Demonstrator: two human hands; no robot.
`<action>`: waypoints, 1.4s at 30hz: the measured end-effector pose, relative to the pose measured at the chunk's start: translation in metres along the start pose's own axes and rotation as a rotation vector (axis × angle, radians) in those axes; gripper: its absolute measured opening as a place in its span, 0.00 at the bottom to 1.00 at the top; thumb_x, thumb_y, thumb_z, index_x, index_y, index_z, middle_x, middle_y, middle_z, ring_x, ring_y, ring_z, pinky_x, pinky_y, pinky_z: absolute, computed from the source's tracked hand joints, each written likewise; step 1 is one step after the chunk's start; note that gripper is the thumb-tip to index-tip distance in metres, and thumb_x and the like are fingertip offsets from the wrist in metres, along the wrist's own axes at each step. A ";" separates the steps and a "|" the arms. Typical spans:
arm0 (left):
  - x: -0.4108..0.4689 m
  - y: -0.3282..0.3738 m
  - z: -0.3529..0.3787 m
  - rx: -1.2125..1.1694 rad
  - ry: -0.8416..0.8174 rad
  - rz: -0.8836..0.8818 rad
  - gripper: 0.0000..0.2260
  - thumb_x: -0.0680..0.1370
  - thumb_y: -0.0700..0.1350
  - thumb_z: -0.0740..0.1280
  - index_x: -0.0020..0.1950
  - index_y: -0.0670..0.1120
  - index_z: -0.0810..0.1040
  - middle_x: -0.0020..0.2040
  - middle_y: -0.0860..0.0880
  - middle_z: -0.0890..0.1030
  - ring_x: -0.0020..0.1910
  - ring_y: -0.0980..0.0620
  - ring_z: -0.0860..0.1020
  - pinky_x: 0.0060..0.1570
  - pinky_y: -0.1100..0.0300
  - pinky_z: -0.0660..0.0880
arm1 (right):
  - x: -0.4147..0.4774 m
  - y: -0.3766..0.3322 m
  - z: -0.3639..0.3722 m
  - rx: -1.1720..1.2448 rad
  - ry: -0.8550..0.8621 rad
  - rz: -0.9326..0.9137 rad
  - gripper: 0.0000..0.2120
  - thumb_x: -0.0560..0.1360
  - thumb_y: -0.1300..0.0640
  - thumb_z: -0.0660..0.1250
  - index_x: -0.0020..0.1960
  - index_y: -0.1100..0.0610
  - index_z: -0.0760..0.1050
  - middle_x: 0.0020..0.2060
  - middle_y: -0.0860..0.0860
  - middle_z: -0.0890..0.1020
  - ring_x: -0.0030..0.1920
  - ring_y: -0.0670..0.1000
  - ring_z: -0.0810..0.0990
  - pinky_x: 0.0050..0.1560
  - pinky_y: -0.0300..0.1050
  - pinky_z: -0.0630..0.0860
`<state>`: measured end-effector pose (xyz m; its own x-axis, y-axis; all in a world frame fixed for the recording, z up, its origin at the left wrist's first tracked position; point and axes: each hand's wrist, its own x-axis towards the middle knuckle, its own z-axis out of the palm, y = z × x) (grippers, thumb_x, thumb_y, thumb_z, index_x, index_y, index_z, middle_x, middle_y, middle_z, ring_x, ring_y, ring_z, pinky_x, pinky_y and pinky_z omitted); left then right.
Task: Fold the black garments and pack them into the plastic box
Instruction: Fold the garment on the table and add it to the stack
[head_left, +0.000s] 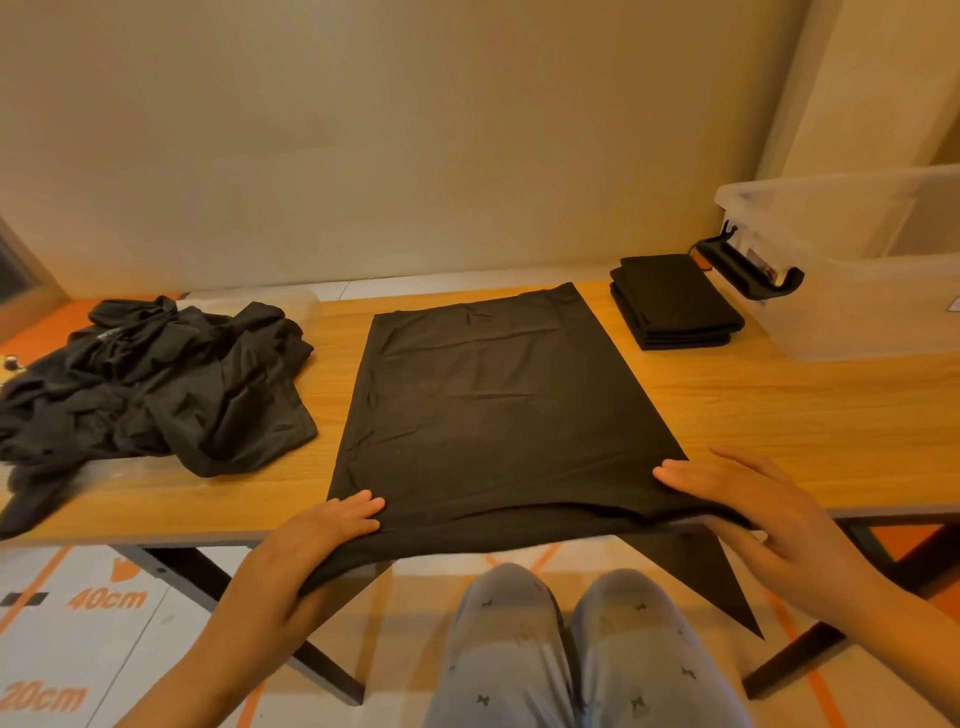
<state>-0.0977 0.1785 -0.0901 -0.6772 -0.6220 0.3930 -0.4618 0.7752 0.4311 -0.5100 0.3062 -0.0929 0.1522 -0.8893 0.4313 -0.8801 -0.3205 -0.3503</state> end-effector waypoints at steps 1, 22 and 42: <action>-0.001 0.002 -0.001 -0.040 0.012 -0.043 0.17 0.80 0.54 0.57 0.68 0.63 0.69 0.68 0.65 0.71 0.68 0.62 0.69 0.69 0.64 0.63 | 0.002 -0.004 -0.002 0.053 0.023 0.032 0.20 0.81 0.40 0.50 0.70 0.39 0.66 0.67 0.35 0.71 0.69 0.38 0.68 0.73 0.35 0.55; 0.008 0.060 -0.035 -0.428 0.181 -0.427 0.32 0.79 0.31 0.59 0.38 0.70 0.80 0.39 0.61 0.83 0.47 0.65 0.78 0.46 0.77 0.72 | 0.006 -0.056 -0.043 0.700 -0.019 0.323 0.09 0.72 0.40 0.65 0.45 0.40 0.83 0.41 0.49 0.84 0.47 0.46 0.81 0.48 0.39 0.76; 0.241 -0.114 -0.016 -0.270 -0.141 -0.789 0.11 0.81 0.46 0.61 0.45 0.41 0.78 0.44 0.48 0.81 0.42 0.52 0.79 0.41 0.61 0.72 | 0.245 0.068 0.030 -0.223 -0.144 0.803 0.12 0.81 0.56 0.57 0.63 0.54 0.72 0.54 0.53 0.78 0.51 0.54 0.77 0.45 0.46 0.75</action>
<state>-0.1991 -0.0611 -0.0318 -0.2874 -0.9362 -0.2021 -0.6888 0.0554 0.7228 -0.5190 0.0567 -0.0354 -0.5148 -0.8573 0.0058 -0.8113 0.4849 -0.3266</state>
